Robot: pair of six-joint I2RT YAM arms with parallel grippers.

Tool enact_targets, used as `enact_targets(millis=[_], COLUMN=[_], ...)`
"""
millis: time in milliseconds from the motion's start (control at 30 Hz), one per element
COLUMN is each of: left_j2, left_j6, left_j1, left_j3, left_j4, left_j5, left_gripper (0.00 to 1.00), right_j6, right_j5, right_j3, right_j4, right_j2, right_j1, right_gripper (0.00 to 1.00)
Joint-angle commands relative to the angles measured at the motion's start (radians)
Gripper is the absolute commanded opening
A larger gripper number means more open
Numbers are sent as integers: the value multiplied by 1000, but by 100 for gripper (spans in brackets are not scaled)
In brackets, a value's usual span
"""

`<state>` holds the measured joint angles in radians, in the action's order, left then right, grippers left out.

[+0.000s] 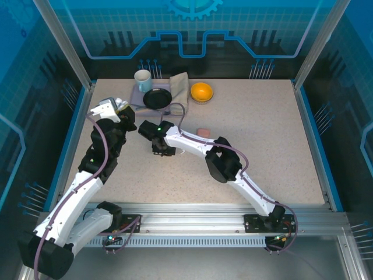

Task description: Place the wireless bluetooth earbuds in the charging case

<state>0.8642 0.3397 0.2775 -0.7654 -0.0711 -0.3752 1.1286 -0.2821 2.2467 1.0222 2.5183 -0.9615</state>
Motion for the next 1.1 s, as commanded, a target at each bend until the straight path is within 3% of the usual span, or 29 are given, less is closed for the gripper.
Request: enact_targets(millis=[0, 333, 600, 867, 1067], left_j2=[-28, -63, -89, -66, -8], left_j6=[-16, -50, -93, -102, -143], left_j1=[-1, -1, -1, 1, 36], left_j3=[3, 14, 15, 12, -23], left_j4=[-4, -3, 10, -33, -37], left_j5=[54, 216, 406, 621, 747], left_gripper=[0, 0, 0, 0, 0], right_j6=[-31, -87, -149, -285, -416], right_j5=[-48, -160, -250, -360, -360], right_j3=[-84, -268, -370, -461, -557], right_j4=[-23, -120, -169, -216, -351], right_j2=[-86, -283, -430, -640, -828], right_j1=[-3, 8, 31, 72, 99], right_gripper=[21, 20, 19, 19, 19])
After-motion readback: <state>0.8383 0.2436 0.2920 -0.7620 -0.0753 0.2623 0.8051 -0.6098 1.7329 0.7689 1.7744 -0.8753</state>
